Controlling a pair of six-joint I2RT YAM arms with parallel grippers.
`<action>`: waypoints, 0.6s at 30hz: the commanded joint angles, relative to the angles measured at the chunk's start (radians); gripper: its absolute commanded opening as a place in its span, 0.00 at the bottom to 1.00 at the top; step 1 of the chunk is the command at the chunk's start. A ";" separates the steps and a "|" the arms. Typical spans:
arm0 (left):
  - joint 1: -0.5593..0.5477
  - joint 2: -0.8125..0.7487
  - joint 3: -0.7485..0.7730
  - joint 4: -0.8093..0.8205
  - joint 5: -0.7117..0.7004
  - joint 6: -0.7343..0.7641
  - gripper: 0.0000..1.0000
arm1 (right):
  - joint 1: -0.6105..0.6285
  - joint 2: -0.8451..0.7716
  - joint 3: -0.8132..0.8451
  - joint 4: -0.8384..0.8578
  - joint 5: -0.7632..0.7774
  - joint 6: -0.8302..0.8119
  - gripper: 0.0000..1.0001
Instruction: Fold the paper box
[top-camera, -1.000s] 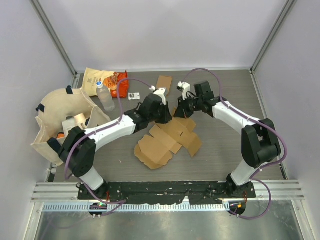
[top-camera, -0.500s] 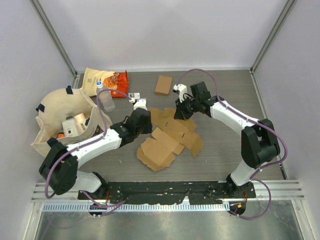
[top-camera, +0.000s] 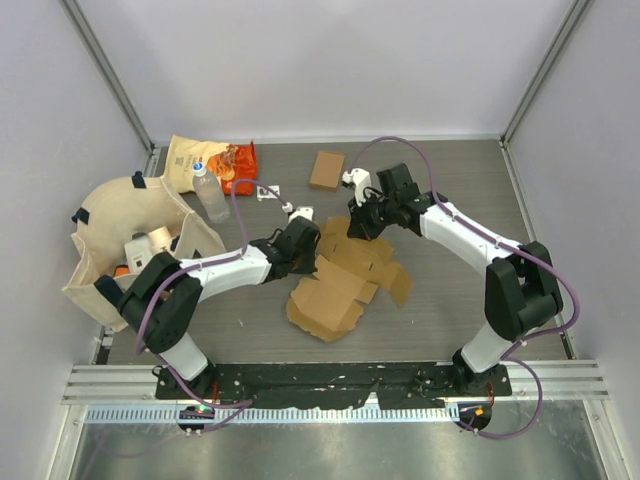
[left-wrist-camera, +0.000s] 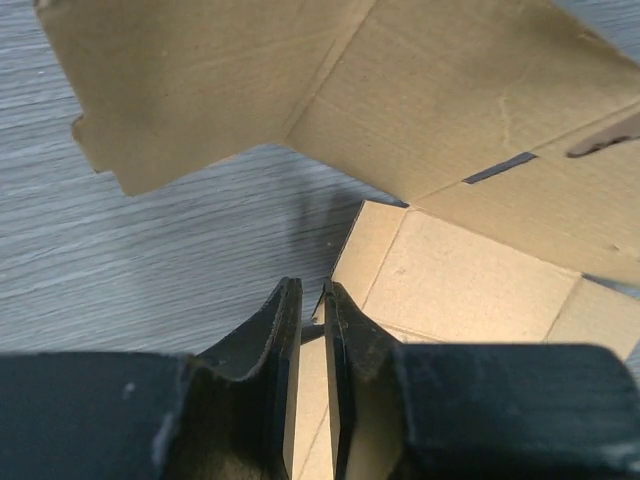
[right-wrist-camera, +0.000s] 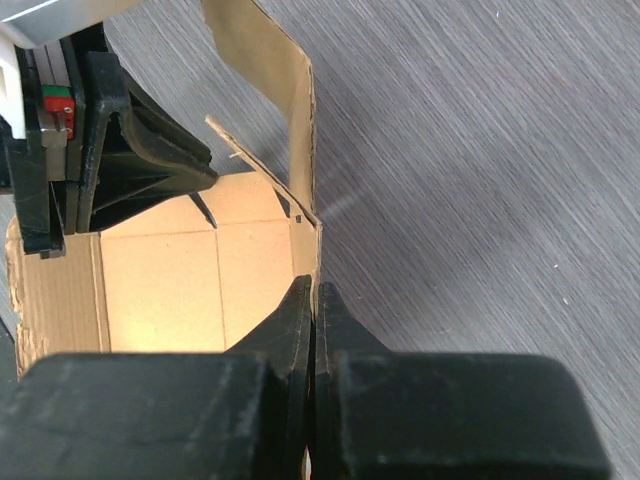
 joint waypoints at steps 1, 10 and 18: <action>-0.005 -0.047 -0.048 0.158 0.101 -0.029 0.19 | 0.026 -0.023 0.062 0.031 0.042 -0.039 0.01; -0.003 -0.018 -0.082 0.322 0.215 -0.086 0.20 | 0.072 -0.025 0.061 0.043 0.062 -0.045 0.01; -0.003 0.003 -0.116 0.397 0.259 -0.125 0.21 | 0.092 -0.035 0.032 0.051 0.082 -0.045 0.01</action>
